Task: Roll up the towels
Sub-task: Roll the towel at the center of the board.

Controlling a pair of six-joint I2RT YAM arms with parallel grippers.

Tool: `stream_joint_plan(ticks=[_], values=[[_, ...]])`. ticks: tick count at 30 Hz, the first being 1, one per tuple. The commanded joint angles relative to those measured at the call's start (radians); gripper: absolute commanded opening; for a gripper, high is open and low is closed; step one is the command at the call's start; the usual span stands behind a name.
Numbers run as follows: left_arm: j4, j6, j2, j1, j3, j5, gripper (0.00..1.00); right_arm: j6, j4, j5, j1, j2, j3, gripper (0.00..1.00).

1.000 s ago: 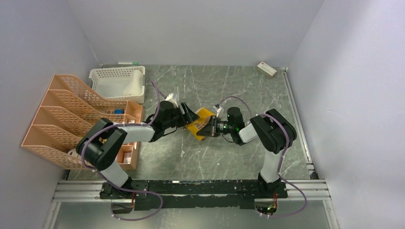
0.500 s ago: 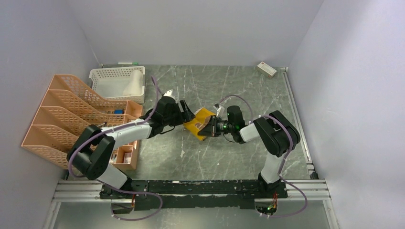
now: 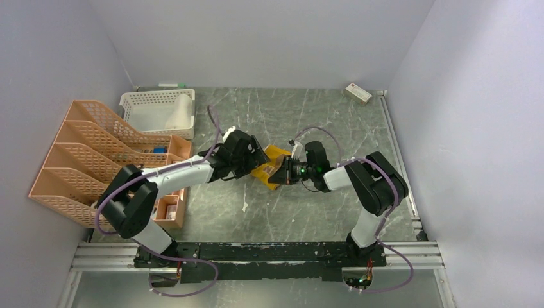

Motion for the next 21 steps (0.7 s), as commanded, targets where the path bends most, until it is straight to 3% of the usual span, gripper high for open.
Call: stream_joint_plan(ticks=[1,8,12,17,21], values=[[-0.183,-0.18,-0.003,-0.024,0.073,-0.043,1.0,-0.033,-0.019,0.022,-0.006,-0.033,0.012,0.0],[-0.342,-0.393,-0.125,-0.071,0.053,-0.087,1.0,-0.044,-0.024,0.029,-0.005,-0.036,0.008,0.0],[-0.44,-0.488,-0.113,-0.096,0.079,-0.128,1.0,-0.044,-0.021,0.032,-0.005,-0.04,0.004,0.0],[-0.327,-0.558,-0.023,-0.095,0.047,-0.124,1.0,-0.04,-0.013,0.029,-0.005,-0.048,-0.004,0.0],[-0.186,-0.585,0.05,-0.095,0.01,-0.199,1.0,-0.046,-0.017,0.024,-0.005,-0.067,-0.016,0.0]])
